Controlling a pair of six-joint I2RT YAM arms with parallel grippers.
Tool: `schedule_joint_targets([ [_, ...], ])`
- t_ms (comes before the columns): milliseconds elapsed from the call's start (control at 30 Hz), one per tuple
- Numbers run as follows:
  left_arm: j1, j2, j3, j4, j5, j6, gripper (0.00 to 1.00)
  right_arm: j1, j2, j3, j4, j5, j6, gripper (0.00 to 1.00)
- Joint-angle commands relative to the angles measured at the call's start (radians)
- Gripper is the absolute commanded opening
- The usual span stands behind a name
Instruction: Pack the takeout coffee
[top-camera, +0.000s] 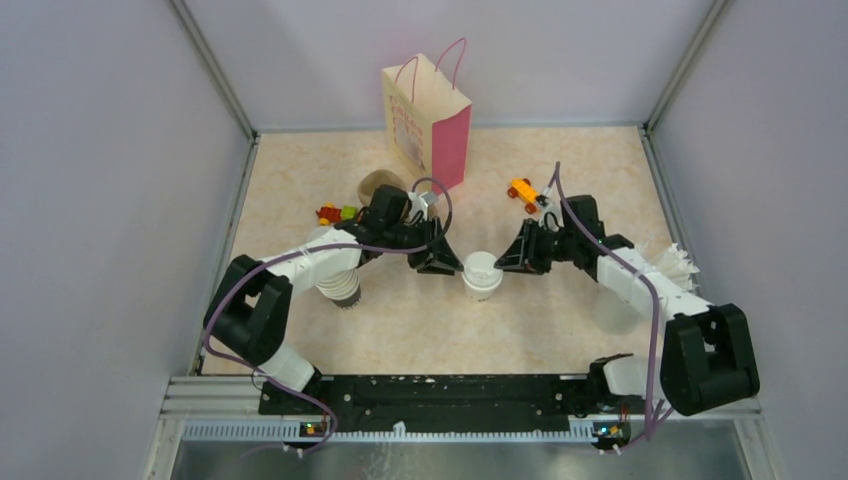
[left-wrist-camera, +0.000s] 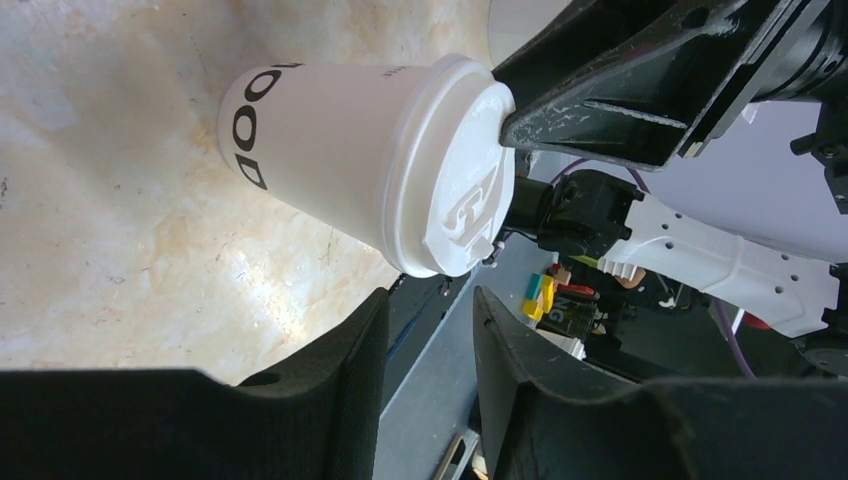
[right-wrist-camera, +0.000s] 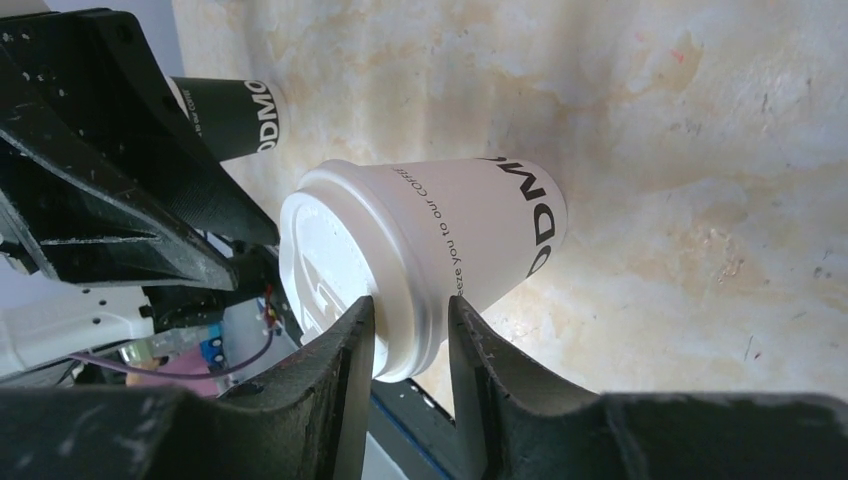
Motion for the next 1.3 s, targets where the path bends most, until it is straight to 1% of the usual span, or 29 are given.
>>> schedule_joint_targets([
  [0,0.004,-0.014,0.018,-0.03,-0.017,0.036,0.43,-0.01,-0.058,-0.05,0.069,0.008,0.075,0.32],
  [67,0.004,-0.011,0.036,-0.074,-0.026,0.052,0.47,-0.009,-0.074,-0.068,0.075,0.018,0.101,0.31],
  [133,0.004,-0.021,0.033,-0.082,-0.031,0.058,0.56,-0.01,-0.107,-0.093,0.096,0.03,0.146,0.31],
  [167,0.004,-0.027,0.028,-0.083,-0.038,0.062,0.59,-0.01,-0.124,-0.107,0.114,0.035,0.181,0.31],
  [300,0.004,-0.028,0.015,-0.08,-0.042,0.064,0.6,-0.008,-0.195,-0.189,0.199,0.059,0.323,0.31],
  [400,0.004,-0.031,-0.003,-0.055,-0.027,0.033,0.6,0.002,-0.253,-0.208,0.189,0.113,0.386,0.31],
  [433,0.003,-0.036,-0.015,-0.04,-0.027,0.014,0.61,0.007,-0.269,-0.208,0.174,0.132,0.396,0.31],
  [500,0.004,-0.049,-0.047,0.001,-0.024,-0.044,0.66,0.013,-0.297,-0.221,0.168,0.167,0.455,0.31],
  [600,0.004,-0.065,-0.117,0.149,0.013,-0.157,0.72,0.043,-0.344,-0.26,0.21,0.213,0.555,0.31],
  [700,0.002,-0.081,-0.174,0.276,0.019,-0.247,0.77,0.096,-0.377,-0.275,0.207,0.282,0.616,0.31],
  [833,-0.012,-0.072,-0.183,0.315,0.006,-0.267,0.8,0.114,-0.388,-0.28,0.179,0.321,0.628,0.31],
  [1033,-0.041,-0.032,-0.168,0.363,0.002,-0.305,0.8,0.115,-0.391,-0.298,0.135,0.352,0.622,0.31],
  [1200,-0.059,-0.025,-0.147,0.35,-0.011,-0.3,0.8,0.115,-0.424,-0.289,0.091,0.373,0.619,0.32],
  [1267,-0.064,-0.014,-0.133,0.323,-0.015,-0.284,0.8,0.115,-0.436,-0.271,0.071,0.372,0.605,0.35],
])
